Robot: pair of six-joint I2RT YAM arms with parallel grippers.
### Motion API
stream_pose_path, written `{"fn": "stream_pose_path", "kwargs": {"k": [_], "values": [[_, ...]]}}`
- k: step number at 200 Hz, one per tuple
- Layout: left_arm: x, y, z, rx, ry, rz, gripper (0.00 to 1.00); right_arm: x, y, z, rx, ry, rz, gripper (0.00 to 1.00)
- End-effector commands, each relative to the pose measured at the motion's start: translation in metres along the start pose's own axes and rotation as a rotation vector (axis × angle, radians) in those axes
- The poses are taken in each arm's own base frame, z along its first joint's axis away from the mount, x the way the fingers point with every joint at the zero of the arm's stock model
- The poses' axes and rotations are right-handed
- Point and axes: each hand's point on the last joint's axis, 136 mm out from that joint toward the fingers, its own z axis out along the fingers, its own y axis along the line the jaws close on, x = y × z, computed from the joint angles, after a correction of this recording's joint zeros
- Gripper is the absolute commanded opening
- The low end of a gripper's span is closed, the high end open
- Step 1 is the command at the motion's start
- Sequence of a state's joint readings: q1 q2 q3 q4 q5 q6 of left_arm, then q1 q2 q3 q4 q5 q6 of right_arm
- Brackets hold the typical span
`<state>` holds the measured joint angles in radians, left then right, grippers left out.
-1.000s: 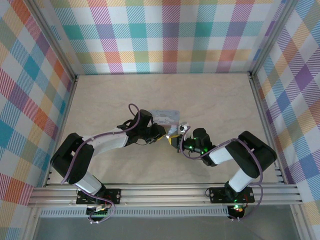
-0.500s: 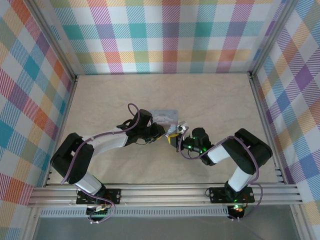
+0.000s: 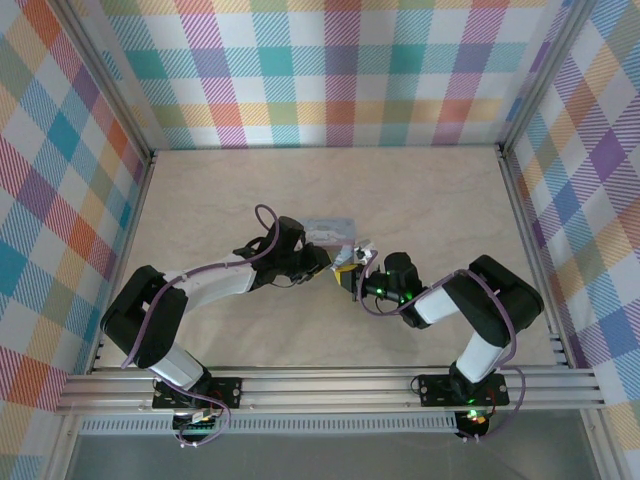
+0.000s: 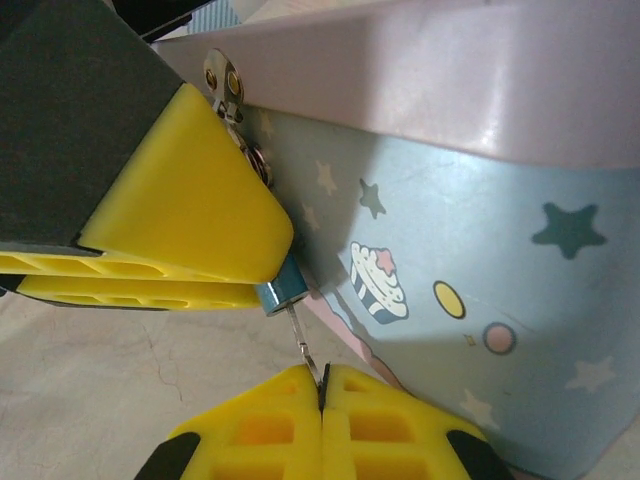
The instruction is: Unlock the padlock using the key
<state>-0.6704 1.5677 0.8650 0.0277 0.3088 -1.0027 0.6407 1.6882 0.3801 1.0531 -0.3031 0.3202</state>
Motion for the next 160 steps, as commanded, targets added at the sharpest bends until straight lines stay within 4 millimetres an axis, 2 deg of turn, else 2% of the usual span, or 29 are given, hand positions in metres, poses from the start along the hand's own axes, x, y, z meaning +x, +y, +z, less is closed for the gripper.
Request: {"fn": "stream_pose_path", "kwargs": {"k": [1,74,160], "values": [[0.017,-0.033,-0.003,0.098,0.090,0.035,0.18,-0.033,0.006,0.008,-0.022,-0.089,-0.066,0.00],[0.019,-0.031,0.000,0.090,0.098,0.037,0.18,-0.051,0.005,0.006,-0.016,-0.128,-0.096,0.00],[0.020,-0.027,0.002,0.081,0.100,0.038,0.18,-0.044,-0.010,-0.002,-0.011,-0.113,-0.086,0.00]]}}
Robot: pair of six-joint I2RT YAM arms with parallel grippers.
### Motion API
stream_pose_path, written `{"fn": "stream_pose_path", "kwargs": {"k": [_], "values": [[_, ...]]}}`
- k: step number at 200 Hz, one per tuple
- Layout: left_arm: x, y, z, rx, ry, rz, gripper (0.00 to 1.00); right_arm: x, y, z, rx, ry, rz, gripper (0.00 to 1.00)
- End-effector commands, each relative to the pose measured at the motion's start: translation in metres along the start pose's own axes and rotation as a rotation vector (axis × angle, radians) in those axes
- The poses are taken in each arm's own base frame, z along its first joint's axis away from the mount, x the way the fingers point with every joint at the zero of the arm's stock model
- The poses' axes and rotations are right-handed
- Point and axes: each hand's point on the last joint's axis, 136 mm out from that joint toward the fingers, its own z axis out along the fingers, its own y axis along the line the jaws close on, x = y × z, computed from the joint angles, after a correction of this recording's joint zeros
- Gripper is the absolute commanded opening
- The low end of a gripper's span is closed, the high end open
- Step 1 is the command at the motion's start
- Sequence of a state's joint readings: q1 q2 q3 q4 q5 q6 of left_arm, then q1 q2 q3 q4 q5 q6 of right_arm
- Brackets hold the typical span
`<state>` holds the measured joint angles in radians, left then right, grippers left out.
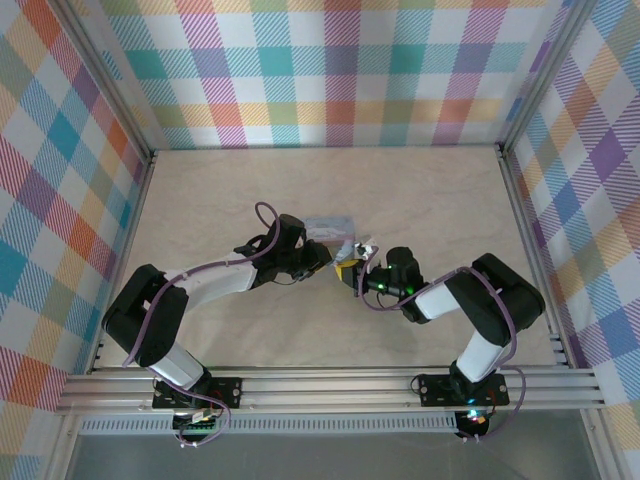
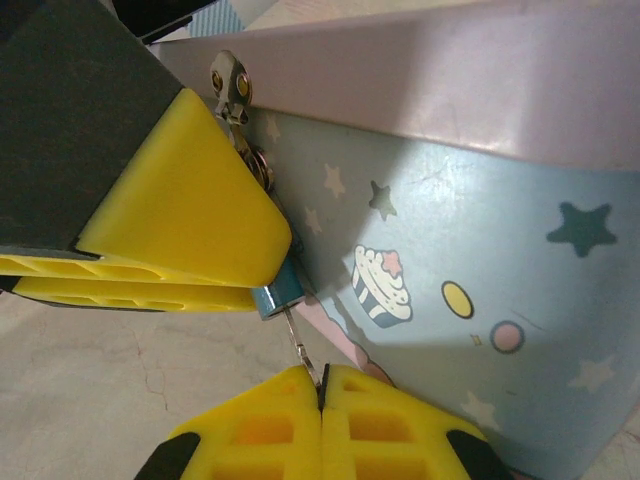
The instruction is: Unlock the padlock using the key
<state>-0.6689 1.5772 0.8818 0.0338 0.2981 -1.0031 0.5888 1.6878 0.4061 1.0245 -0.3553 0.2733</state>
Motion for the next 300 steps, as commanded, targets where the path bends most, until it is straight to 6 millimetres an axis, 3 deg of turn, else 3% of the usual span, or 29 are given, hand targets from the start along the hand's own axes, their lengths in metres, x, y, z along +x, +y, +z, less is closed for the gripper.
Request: {"fn": "stream_pose_path", "kwargs": {"k": [1,58,163,216,300], "values": [[0.025,-0.022,0.000,0.074,0.117,0.034,0.18,-0.035,-0.001,-0.001,-0.004,-0.109,-0.056,0.00],[0.024,-0.021,0.003,0.073,0.115,0.028,0.18,-0.026,0.001,0.000,-0.022,-0.078,-0.066,0.00],[0.027,-0.014,0.007,0.063,0.124,0.026,0.18,-0.059,0.020,0.005,-0.068,-0.130,-0.085,0.00],[0.029,-0.010,0.010,0.058,0.133,0.022,0.18,-0.075,0.020,0.008,-0.050,-0.167,-0.116,0.00],[0.030,-0.009,0.009,0.059,0.134,0.025,0.18,-0.079,0.014,0.013,-0.025,-0.173,-0.171,0.00]]}}
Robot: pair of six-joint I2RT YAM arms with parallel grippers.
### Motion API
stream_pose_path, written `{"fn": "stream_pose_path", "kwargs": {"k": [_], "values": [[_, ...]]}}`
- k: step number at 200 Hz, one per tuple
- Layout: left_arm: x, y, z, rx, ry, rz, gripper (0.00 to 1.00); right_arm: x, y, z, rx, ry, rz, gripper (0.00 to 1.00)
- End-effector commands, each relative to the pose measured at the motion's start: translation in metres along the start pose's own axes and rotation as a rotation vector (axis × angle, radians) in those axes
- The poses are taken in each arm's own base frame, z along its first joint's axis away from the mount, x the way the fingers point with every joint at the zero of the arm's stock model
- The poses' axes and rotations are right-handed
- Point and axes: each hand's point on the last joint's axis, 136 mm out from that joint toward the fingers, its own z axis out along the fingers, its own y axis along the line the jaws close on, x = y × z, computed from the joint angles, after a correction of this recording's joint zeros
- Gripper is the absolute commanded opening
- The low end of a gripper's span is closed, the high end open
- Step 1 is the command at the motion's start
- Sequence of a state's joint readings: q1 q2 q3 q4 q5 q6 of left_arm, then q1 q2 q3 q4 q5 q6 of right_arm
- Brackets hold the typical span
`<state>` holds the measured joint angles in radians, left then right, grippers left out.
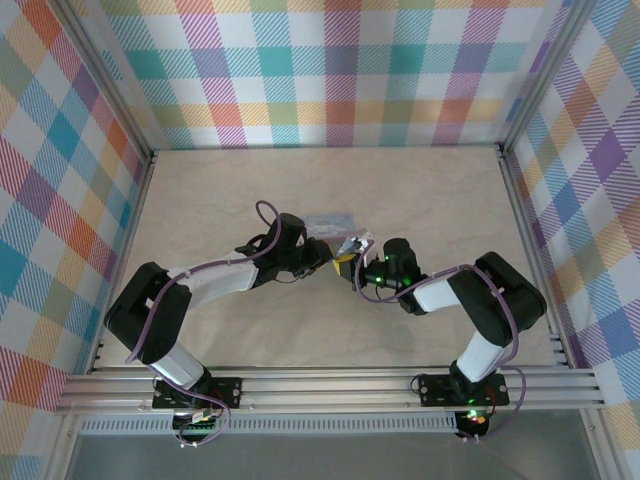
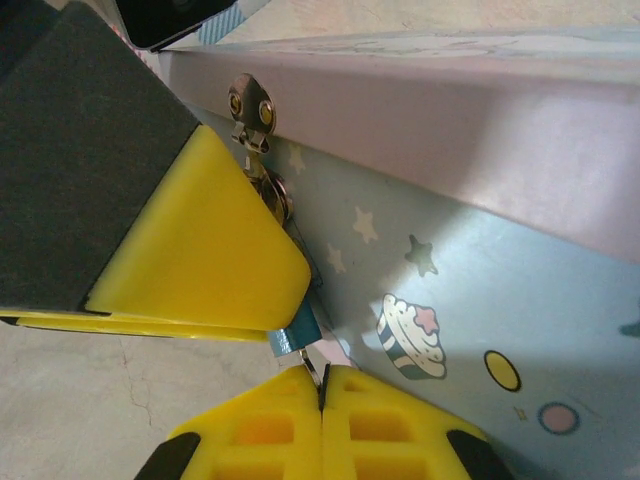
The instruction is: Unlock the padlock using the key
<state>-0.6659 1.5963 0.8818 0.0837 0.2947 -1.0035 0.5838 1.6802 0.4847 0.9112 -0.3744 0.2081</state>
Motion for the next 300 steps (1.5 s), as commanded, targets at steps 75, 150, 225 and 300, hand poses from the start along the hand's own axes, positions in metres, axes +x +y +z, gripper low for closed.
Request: {"fn": "stream_pose_path", "kwargs": {"k": [75,150,225,300], "values": [[0.028,-0.002,0.007,0.023,0.118,0.017,0.19,-0.035,-0.001,0.001,0.025,-0.128,0.025,0.00],[0.029,0.013,0.014,-0.019,0.116,0.015,0.25,0.005,0.005,-0.004,0.026,-0.069,0.112,0.00],[0.028,0.032,0.012,-0.055,0.092,0.005,0.39,0.030,0.003,-0.001,0.042,-0.038,0.207,0.00],[0.017,0.028,-0.012,-0.036,0.027,0.028,0.63,0.043,0.005,0.000,0.038,-0.011,0.240,0.00]]}}
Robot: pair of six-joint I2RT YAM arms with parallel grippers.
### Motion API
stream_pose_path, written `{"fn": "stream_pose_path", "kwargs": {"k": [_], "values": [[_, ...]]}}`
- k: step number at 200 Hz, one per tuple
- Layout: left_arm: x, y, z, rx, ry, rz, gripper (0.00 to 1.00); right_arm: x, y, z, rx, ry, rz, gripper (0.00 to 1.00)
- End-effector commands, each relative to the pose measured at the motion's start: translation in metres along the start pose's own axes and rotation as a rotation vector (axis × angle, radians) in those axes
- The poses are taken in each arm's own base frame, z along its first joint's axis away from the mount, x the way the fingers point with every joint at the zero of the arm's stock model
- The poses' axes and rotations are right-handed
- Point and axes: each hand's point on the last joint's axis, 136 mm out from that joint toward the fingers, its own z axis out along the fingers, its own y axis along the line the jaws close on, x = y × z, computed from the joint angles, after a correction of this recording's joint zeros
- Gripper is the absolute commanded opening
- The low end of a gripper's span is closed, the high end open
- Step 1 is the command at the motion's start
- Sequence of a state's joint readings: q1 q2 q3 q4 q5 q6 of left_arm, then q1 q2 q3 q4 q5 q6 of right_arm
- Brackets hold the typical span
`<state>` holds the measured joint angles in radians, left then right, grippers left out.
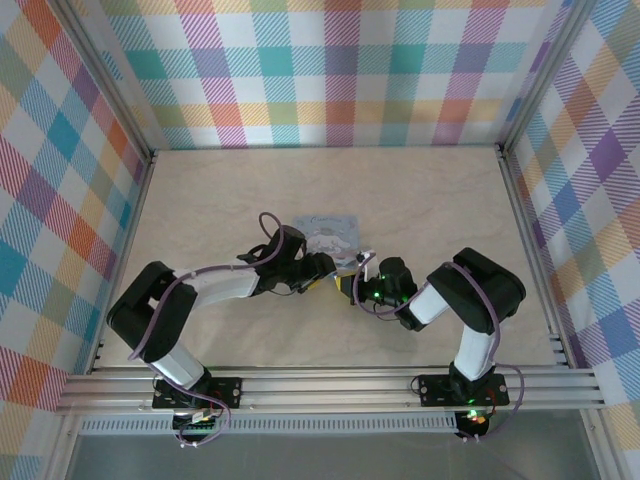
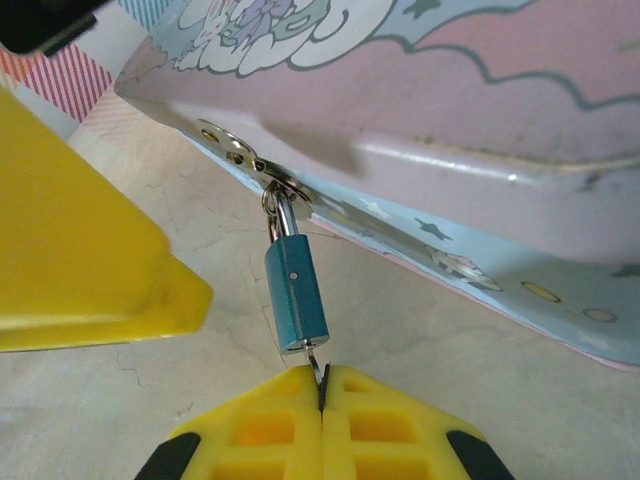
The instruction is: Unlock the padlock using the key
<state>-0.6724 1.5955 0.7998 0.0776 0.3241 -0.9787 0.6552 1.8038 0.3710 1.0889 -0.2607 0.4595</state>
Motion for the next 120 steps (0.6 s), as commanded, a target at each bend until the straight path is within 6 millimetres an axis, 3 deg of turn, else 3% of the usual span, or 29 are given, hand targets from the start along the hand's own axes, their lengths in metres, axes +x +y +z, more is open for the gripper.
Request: {"fn": "stream_pose_path", "kwargs": {"k": [1,120], "values": [[-0.006,-0.005,-0.016,0.025,-0.044,0.026,0.63,-0.010,0.011,-0.002,-0.038,-0.050,-0.008,0.00],[-0.016,-0.013,-0.067,0.232,-0.301,0.089,0.72,-0.013,0.023,-0.001,-0.066,-0.006,0.209,0.00]]}}
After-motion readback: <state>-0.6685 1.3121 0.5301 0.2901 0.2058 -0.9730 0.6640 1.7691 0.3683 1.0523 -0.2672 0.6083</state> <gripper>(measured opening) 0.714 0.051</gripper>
